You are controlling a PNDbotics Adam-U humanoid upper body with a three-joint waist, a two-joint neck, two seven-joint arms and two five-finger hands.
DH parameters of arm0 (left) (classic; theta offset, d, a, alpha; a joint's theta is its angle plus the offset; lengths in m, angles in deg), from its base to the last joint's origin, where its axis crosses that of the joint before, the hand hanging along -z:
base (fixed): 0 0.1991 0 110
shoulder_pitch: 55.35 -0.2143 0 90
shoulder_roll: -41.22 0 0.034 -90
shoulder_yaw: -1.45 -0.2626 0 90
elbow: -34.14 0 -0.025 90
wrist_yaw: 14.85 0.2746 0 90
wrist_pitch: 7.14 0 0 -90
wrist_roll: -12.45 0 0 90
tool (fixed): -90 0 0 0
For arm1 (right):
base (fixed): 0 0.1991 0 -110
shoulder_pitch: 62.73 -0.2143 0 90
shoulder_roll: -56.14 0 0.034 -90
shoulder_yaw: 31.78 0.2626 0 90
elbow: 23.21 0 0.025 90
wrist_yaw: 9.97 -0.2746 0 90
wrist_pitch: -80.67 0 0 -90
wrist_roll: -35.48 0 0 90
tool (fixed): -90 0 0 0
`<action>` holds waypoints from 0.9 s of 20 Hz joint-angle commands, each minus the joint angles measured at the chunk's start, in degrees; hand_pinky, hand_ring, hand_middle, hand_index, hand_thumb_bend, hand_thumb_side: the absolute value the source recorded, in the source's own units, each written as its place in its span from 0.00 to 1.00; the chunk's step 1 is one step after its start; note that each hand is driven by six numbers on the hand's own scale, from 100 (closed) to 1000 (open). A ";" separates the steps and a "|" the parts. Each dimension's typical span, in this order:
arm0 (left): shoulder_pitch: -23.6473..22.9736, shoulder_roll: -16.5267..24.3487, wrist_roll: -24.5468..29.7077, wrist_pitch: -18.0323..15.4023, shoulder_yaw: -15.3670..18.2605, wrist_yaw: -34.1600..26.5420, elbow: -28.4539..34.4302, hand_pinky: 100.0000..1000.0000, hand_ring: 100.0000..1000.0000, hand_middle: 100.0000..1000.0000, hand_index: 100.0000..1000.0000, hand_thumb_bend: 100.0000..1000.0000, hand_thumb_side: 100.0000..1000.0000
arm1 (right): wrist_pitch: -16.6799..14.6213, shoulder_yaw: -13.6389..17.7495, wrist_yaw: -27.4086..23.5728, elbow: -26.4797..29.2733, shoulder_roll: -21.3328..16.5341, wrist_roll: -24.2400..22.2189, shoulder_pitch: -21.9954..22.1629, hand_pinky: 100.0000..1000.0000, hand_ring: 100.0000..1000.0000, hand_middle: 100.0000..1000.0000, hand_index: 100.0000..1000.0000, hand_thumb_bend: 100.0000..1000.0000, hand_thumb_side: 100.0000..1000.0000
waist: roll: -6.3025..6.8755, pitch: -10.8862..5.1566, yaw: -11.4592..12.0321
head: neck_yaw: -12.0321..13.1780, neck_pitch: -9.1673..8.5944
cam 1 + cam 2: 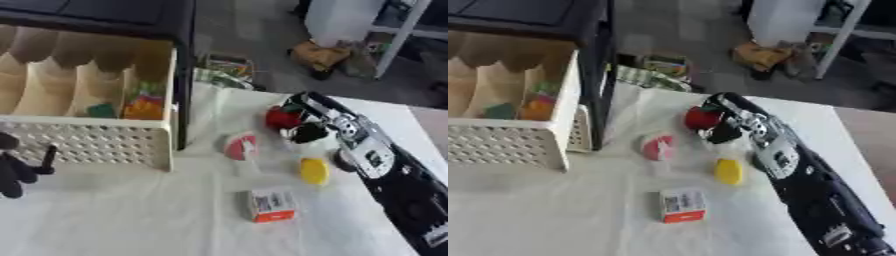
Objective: Pick up objects from table and place into drawer.
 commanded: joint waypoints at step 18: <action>-1.22 0.57 -0.13 0.92 0.45 -1.43 -0.12 0.40 0.30 0.54 0.82 0.00 0.50 | 4.85 -1.36 -7.96 16.88 -3.99 0.43 -1.22 0.51 0.46 0.23 0.35 0.12 0.00 | 0.90 -4.94 -1.94 | 1.82 1.81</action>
